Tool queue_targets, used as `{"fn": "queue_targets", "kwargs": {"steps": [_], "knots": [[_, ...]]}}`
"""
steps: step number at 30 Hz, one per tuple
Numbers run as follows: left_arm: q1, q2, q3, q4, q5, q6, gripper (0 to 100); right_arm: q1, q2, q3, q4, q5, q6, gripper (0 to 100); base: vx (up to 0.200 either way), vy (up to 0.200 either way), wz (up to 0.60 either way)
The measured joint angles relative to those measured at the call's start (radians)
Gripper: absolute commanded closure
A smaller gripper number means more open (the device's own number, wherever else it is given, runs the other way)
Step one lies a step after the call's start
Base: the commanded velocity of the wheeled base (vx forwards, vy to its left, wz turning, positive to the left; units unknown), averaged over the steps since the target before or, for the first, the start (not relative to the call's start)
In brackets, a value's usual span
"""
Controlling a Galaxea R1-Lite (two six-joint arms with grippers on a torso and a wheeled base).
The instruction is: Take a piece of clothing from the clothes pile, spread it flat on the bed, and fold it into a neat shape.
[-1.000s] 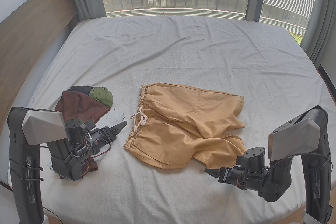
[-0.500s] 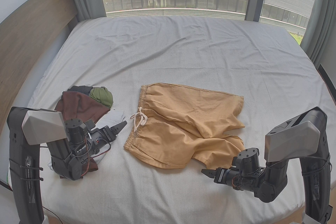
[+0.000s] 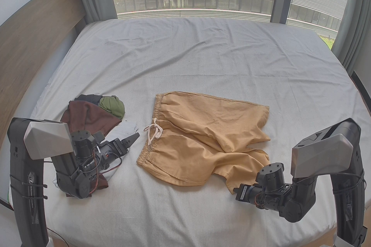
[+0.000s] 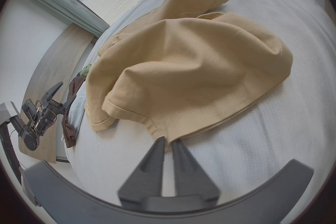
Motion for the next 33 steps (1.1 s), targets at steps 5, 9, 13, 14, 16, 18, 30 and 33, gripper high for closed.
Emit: {"fn": "queue_targets", "kwargs": {"steps": [5, 9, 13, 14, 16, 18, 30, 33], "knots": [[-0.001, 0.000, 0.000, 0.000, 0.000, 0.000, 0, -0.005, -0.001, 0.012, -0.002, 0.000, 0.000, 100, 0.000, 0.000, 0.00], [-0.002, 0.000, 0.000, 0.000, 0.000, 0.000, 0, -0.008, -0.007, 0.032, -0.004, -0.001, -0.001, 100, 0.000, 0.000, 0.00], [-0.003, 0.000, 0.001, 0.000, 0.000, 0.000, 0, -0.008, -0.037, 0.075, -0.001, -0.001, -0.007, 100, 0.000, 0.000, 0.00], [-0.004, 0.000, 0.001, 0.000, 0.000, 0.000, 0, -0.011, -0.049, 0.089, 0.000, -0.001, -0.010, 100, 0.000, 0.000, 0.00], [-0.005, 0.000, 0.002, 0.000, 0.000, 0.000, 0, -0.019, -0.071, 0.116, 0.001, 0.000, -0.021, 100, 0.000, 0.000, 0.00], [-0.006, 0.000, 0.002, 0.000, 0.000, 0.000, 0, -0.032, -0.093, 0.150, 0.001, 0.002, -0.040, 100, 0.000, 0.000, 0.00], [-0.030, 0.006, 0.013, 0.001, 0.000, 0.002, 0, -0.124, -0.155, 0.275, 0.000, 0.015, -0.128, 100, 0.000, 0.000, 0.00], [-0.036, 0.009, 0.015, 0.002, 0.000, 0.003, 0, -0.126, -0.156, 0.281, 0.000, 0.015, -0.129, 100, 0.000, 0.000, 0.00]]}}
